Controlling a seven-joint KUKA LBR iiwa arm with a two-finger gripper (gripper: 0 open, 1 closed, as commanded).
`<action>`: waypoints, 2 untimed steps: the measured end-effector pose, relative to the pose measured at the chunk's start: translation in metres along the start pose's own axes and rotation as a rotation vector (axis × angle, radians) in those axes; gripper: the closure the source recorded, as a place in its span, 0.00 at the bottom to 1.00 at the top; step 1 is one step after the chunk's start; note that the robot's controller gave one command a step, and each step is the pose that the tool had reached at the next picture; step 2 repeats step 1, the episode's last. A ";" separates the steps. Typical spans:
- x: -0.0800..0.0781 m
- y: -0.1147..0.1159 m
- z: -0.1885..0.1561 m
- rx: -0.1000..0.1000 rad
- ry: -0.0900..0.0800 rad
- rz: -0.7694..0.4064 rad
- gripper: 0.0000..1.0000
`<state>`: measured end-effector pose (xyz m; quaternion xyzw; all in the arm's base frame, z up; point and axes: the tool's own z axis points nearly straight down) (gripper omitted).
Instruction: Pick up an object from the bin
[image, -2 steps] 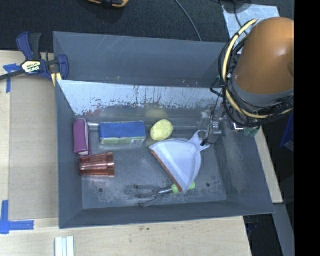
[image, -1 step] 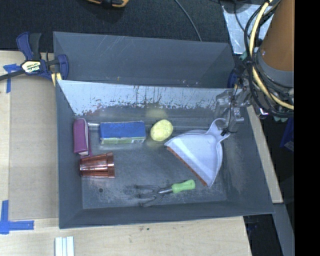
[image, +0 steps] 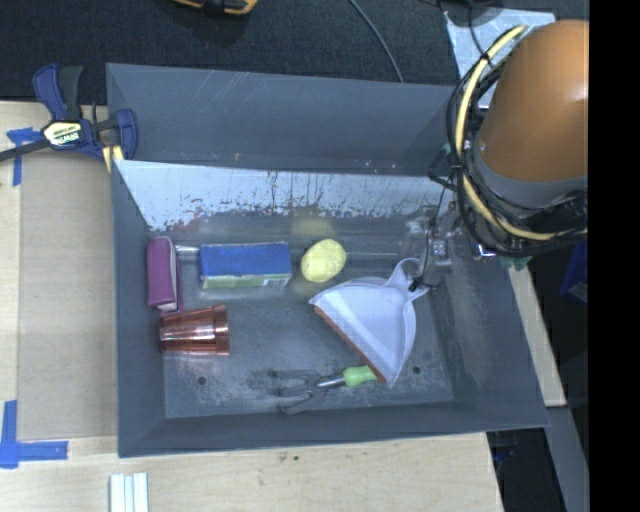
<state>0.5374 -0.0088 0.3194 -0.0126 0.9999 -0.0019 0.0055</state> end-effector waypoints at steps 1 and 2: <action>0.004 0.009 0.028 0.000 0.006 0.009 1.00; 0.004 0.009 0.028 0.000 0.006 0.009 1.00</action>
Offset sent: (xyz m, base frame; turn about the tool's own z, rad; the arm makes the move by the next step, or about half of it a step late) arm 0.0259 -0.0443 0.1130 -0.1063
